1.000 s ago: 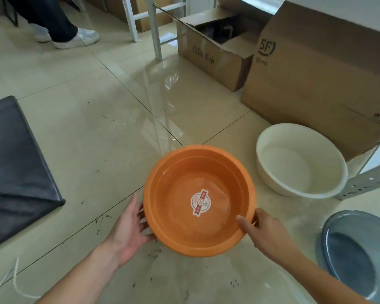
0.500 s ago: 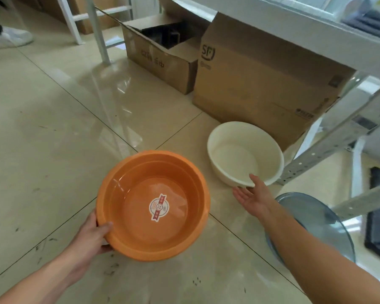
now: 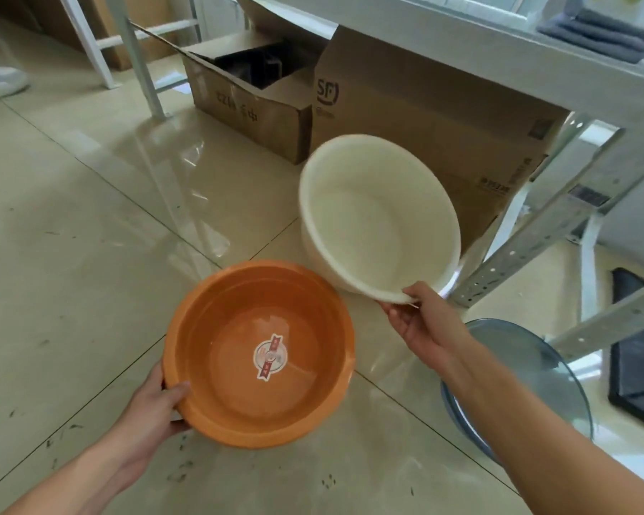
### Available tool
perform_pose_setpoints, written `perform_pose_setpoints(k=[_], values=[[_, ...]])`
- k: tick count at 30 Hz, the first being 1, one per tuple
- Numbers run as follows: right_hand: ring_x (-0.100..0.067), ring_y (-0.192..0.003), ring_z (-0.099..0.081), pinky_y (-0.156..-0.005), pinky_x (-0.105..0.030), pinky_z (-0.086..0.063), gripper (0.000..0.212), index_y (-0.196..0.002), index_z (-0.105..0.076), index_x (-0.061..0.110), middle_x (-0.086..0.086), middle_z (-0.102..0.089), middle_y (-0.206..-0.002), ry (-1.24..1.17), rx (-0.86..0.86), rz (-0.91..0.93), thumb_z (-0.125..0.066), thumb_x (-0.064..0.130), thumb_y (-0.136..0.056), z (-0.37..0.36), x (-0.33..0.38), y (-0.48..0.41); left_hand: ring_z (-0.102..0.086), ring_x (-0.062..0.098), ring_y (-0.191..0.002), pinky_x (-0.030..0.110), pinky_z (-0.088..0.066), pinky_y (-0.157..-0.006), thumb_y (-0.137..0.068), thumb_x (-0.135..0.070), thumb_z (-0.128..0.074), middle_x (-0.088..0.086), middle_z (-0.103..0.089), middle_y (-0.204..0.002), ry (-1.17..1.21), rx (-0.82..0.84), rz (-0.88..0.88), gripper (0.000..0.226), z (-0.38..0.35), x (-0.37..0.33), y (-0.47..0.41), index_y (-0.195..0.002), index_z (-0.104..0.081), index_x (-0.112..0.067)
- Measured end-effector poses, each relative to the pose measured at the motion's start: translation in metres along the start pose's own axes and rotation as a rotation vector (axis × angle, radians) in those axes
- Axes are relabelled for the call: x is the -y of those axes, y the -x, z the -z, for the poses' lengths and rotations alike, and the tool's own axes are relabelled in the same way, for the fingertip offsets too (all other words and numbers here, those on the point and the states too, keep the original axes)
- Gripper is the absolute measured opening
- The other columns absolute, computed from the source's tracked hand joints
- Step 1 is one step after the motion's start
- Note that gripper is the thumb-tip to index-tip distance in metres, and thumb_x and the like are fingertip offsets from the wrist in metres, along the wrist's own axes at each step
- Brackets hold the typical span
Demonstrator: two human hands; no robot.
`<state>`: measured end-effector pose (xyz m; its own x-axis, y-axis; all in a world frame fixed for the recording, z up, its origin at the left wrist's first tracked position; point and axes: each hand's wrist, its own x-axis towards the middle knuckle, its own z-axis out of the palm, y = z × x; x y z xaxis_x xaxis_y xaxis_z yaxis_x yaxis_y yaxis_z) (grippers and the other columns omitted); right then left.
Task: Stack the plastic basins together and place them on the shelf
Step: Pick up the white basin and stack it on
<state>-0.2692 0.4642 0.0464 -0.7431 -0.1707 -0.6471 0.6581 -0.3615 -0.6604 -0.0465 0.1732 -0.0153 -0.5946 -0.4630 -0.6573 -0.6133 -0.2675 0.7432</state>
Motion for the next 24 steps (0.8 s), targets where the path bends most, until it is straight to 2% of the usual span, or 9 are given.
perform_pose_setpoints(k=[2,5,8,10,12,14,18,21,24], values=[[-0.018,-0.05,-0.069,-0.043,-0.021,-0.057,0.015,-0.106,-0.061,-0.001,-0.015,-0.072,-0.078,0.166,0.09,-0.03,-0.051,0.002,-0.095,-0.008,-0.008,0.026,-0.066,0.033,-0.112,0.055,-0.054,-0.092,-0.108,-0.03,-0.042,0.005,-0.068,-0.131,0.047,0.01,0.013,0.04,-0.002,-0.005,0.003,-0.148,-0.047,-0.036],[-0.016,-0.05,-0.068,-0.043,-0.023,-0.057,0.015,-0.102,-0.066,-0.003,-0.009,-0.073,-0.065,0.389,0.158,-0.088,-0.052,0.002,-0.096,-0.016,-0.026,0.049,-0.067,0.032,-0.104,0.049,-0.06,-0.081,-0.104,-0.054,-0.039,0.007,-0.071,-0.122,0.161,-0.012,0.047,0.047,-0.001,-0.01,0.005,-0.13,-0.066,-0.026],[-0.015,-0.049,-0.066,-0.044,-0.025,-0.056,0.017,-0.096,-0.069,-0.002,-0.006,-0.071,-0.06,0.599,0.174,-0.114,-0.052,0.004,-0.096,-0.019,-0.049,0.055,-0.068,0.027,-0.081,0.039,-0.057,-0.057,-0.105,-0.036,-0.044,0.017,-0.073,-0.12,0.214,-0.021,0.008,0.034,0.002,-0.012,0.005,-0.121,-0.07,-0.022],[-0.017,-0.052,-0.068,-0.047,-0.028,-0.057,0.021,-0.099,-0.07,-0.002,-0.007,-0.073,-0.062,0.702,0.166,-0.095,-0.052,0.006,-0.096,-0.019,-0.061,0.053,-0.072,0.029,-0.09,0.042,-0.057,-0.061,-0.103,-0.04,-0.046,0.012,-0.076,-0.12,0.233,-0.006,-0.03,0.035,0.003,-0.013,0.007,-0.123,-0.071,-0.028],[-0.02,-0.053,-0.07,-0.051,-0.032,-0.059,0.023,-0.1,-0.071,-0.002,-0.009,-0.074,-0.063,0.805,0.127,-0.055,-0.05,0.008,-0.095,-0.018,-0.066,0.048,-0.069,0.03,-0.108,0.05,-0.059,-0.075,-0.099,-0.064,-0.034,0.004,-0.075,-0.123,0.278,-0.014,0.007,0.053,0.004,-0.012,0.005,-0.124,-0.071,-0.035],[-0.023,-0.052,-0.07,-0.053,-0.034,-0.061,0.023,-0.097,-0.07,0.0,-0.013,-0.073,-0.062,0.953,0.101,-0.012,-0.049,0.01,-0.093,-0.016,-0.067,0.043,-0.066,0.029,-0.114,0.054,-0.057,-0.088,-0.095,-0.075,-0.02,0.003,-0.074,-0.122,0.288,-0.023,0.038,0.07,0.003,-0.013,0.006,-0.124,-0.071,-0.035],[-0.023,-0.044,-0.065,-0.042,-0.029,-0.053,0.026,-0.093,-0.065,-0.003,-0.018,-0.075,-0.065,1.286,0.081,0.061,-0.048,0.017,-0.091,-0.01,-0.07,0.031,-0.066,0.024,-0.117,0.05,-0.056,-0.09,-0.098,-0.069,-0.025,-0.003,-0.076,-0.121,0.156,0.018,0.021,0.06,-0.001,-0.016,0.009,-0.132,-0.065,-0.039],[-0.03,-0.048,-0.069,-0.039,-0.026,-0.05,0.038,-0.089,-0.066,-0.002,-0.019,-0.079,-0.07,1.539,0.087,0.077,-0.048,0.032,-0.093,0.0,-0.073,0.023,-0.064,0.021,-0.117,0.046,-0.056,-0.084,-0.106,-0.044,-0.04,-0.008,-0.069,-0.132,0.038,0.018,-0.024,0.041,-0.004,-0.015,0.007,-0.144,-0.052,-0.04],[-0.028,-0.052,-0.068,-0.044,-0.026,-0.053,0.055,-0.097,-0.069,-0.004,-0.021,-0.08,-0.079,1.421,0.113,-0.012,-0.047,0.047,-0.098,0.018,-0.074,0.025,-0.064,0.021,-0.109,0.043,-0.055,-0.077,-0.107,-0.031,-0.043,-0.003,-0.066,-0.13,0.004,-0.005,-0.046,0.04,-0.012,-0.016,0.009,-0.147,-0.049,-0.032]])
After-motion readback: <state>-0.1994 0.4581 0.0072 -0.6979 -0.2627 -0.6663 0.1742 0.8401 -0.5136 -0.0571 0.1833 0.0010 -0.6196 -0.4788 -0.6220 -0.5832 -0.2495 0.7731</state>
